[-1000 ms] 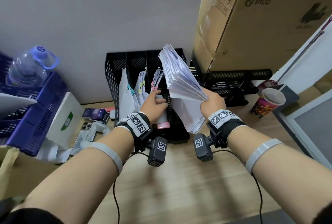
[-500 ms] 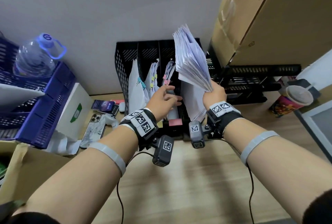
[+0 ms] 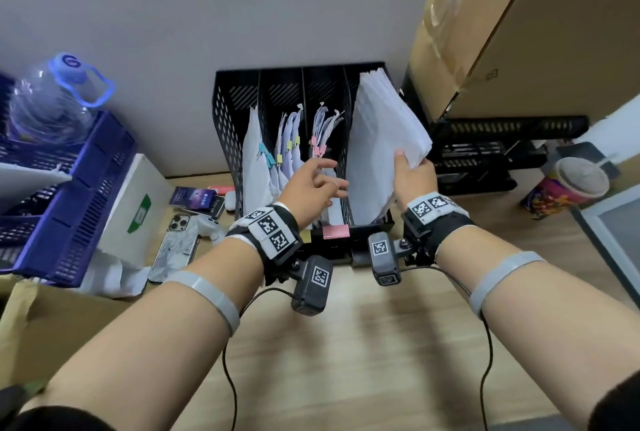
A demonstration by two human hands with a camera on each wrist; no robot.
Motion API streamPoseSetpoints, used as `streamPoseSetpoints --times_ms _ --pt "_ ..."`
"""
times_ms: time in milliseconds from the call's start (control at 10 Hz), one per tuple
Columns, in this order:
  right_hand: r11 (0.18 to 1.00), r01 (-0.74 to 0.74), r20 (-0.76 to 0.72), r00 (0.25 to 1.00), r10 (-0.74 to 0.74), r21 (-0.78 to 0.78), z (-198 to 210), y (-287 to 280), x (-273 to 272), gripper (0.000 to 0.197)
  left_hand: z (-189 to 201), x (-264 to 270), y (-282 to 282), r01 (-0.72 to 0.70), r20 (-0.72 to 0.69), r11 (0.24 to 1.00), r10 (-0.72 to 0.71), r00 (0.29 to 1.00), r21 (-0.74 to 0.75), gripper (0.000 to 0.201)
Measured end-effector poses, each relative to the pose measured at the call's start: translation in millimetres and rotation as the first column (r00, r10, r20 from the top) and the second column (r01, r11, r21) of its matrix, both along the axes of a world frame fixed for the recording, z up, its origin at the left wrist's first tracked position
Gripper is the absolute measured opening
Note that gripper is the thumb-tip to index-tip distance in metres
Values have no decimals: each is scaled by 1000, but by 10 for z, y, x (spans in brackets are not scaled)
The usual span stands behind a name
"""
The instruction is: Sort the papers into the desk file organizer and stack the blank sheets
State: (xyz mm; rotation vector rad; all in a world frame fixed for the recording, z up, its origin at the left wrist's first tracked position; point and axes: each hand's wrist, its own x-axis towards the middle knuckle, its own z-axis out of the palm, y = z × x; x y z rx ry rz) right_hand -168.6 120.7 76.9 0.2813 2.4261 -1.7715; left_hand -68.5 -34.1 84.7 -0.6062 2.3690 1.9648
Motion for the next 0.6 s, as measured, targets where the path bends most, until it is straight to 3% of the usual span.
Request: streamPoseSetpoints --times_ms 100,200,300,500,600 --pt "999 -22 0 1000 22 -29 12 27 60 39 21 -13 31 -2 6 1000 2 1000 7 36" --pt "993 -105 53 993 102 47 -42 24 178 38 50 -4 69 -4 20 1000 4 1000 7 36" --pt "988 -131 -23 991 133 80 22 64 199 34 93 18 104 -7 15 1000 7 1000 28 35" --pt "939 -278 -62 953 296 201 374 181 219 39 368 112 144 -51 -12 979 54 998 199 34" --pt "929 -298 -122 936 329 218 664 215 203 29 538 123 97 -68 -44 971 80 996 228 33"
